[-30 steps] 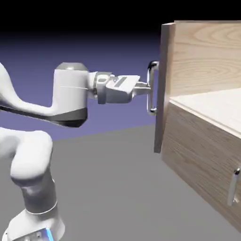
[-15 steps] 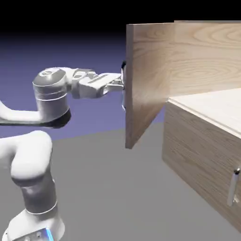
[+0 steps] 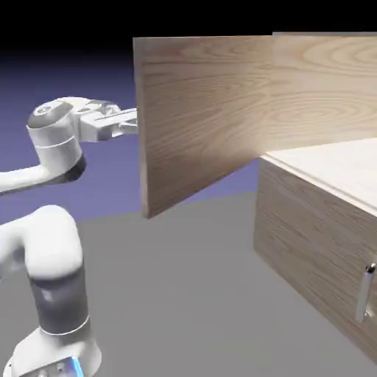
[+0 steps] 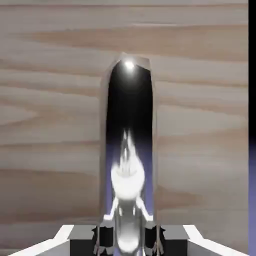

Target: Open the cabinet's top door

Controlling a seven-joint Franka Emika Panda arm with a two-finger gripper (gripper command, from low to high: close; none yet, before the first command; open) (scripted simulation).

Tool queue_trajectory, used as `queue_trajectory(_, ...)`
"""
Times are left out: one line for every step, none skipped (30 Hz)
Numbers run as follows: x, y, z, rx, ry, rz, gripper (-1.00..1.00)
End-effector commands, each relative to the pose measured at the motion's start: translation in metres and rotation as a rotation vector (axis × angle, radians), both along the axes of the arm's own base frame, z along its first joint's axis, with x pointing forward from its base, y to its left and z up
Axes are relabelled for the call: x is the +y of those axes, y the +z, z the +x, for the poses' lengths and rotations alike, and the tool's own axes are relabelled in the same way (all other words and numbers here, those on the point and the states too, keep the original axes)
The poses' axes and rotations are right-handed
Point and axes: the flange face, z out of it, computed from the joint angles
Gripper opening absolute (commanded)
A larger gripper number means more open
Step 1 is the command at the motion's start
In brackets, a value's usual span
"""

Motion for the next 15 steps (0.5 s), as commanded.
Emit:
queue_trajectory(0.011, 0.000, -0.003, 0.000, -0.023, 0.000, -1.00)
queue_trajectory(0.024, 0.000, -0.005, 0.000, -0.047, 0.000, -1.00)
queue_trajectory(0.036, 0.000, -0.008, 0.000, -0.071, 0.000, -1.00)
queue_trajectory(0.049, 0.000, -0.010, 0.000, -0.095, 0.000, -1.00)
queue_trajectory(0.061, 0.000, -0.011, 0.000, -0.117, 0.000, -1.00)
queue_trajectory(0.072, 0.000, -0.012, 0.000, -0.139, 0.000, -1.00)
queue_trajectory(0.084, 0.000, -0.013, 0.000, -0.160, 0.000, -1.00)
queue_trajectory(0.095, 0.000, -0.014, 0.000, -0.181, 0.000, -1.00)
queue_trajectory(0.105, 0.000, -0.015, 0.000, -0.201, 0.000, -1.00)
queue_trajectory(0.116, 0.000, -0.015, 0.000, -0.221, 0.000, -1.00)
queue_trajectory(0.126, 0.000, -0.015, 0.000, -0.241, 0.000, -1.00)
queue_trajectory(0.137, 0.000, -0.015, 0.000, -0.260, 0.000, -1.00)
queue_trajectory(0.147, 0.000, -0.015, 0.000, -0.279, 0.000, -1.00)
queue_trajectory(0.156, 0.000, -0.014, 0.000, -0.297, 0.000, -1.00)
queue_trajectory(0.166, 0.000, -0.014, 0.000, -0.315, 0.000, -1.00)
